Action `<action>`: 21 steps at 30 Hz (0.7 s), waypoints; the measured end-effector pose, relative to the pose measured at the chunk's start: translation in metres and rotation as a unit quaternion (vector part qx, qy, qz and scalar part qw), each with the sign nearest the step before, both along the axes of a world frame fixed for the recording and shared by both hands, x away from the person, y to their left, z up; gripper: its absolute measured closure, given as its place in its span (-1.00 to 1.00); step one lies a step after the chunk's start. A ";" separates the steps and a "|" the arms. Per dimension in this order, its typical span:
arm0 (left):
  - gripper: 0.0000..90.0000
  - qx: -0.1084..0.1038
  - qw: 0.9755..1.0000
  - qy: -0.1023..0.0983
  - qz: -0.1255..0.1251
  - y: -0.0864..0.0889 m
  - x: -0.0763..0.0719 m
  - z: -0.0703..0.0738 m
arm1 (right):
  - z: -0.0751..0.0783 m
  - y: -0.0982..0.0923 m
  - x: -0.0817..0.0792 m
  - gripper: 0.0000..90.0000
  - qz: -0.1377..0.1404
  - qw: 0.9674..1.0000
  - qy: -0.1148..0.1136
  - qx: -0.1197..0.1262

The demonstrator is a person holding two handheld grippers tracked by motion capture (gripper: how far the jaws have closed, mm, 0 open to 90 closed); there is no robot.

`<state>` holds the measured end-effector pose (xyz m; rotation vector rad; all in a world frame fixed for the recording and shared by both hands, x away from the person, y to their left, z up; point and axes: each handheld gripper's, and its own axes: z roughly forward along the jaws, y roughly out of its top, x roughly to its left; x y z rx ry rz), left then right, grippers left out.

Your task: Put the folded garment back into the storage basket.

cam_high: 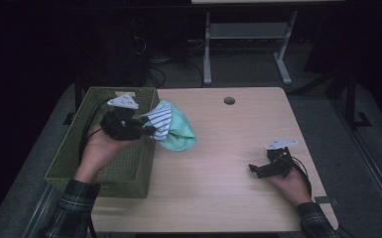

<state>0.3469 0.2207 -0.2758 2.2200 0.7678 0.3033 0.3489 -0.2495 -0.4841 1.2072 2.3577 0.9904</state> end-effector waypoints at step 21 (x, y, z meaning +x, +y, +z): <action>0.65 0.003 0.988 0.018 0.150 0.099 0.005 -0.031 | 0.000 0.000 0.000 -1.00 0.002 1.000 -0.001 0.000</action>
